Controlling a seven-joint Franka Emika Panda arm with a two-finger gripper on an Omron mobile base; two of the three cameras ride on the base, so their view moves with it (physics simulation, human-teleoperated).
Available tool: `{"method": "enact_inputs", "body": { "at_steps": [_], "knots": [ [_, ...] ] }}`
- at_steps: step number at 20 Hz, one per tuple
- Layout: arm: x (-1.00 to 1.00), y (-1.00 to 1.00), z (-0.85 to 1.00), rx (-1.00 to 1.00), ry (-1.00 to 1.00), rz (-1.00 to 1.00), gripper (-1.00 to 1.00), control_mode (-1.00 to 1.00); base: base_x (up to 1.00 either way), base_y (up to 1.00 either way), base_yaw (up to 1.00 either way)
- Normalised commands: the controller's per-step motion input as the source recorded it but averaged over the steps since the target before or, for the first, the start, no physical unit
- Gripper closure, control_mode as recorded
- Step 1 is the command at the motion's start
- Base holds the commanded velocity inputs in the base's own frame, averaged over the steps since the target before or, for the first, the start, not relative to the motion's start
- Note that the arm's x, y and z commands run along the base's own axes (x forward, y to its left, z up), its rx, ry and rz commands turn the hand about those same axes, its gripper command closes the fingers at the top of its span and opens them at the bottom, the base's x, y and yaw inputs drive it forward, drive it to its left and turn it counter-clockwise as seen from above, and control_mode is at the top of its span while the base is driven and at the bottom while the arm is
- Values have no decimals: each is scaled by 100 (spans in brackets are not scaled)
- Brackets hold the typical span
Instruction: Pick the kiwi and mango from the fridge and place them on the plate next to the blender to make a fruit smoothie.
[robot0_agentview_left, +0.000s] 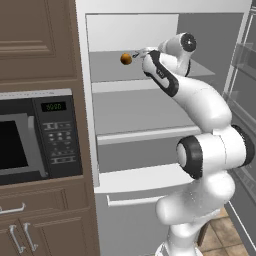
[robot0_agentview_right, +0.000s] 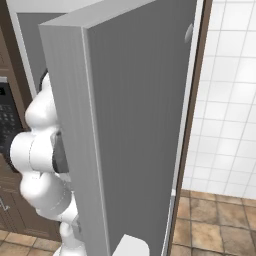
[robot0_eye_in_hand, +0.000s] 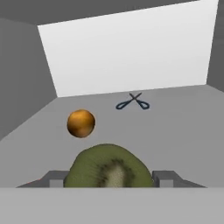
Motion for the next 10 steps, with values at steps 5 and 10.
{"method": "enact_inputs", "body": {
  "at_steps": [5,10],
  "knots": [
    [-100,0,92,0,0,0,100,-100,0,0,0],
    [-100,0,70,0,19,0,100,-100,0,0,0]
  ]
}}
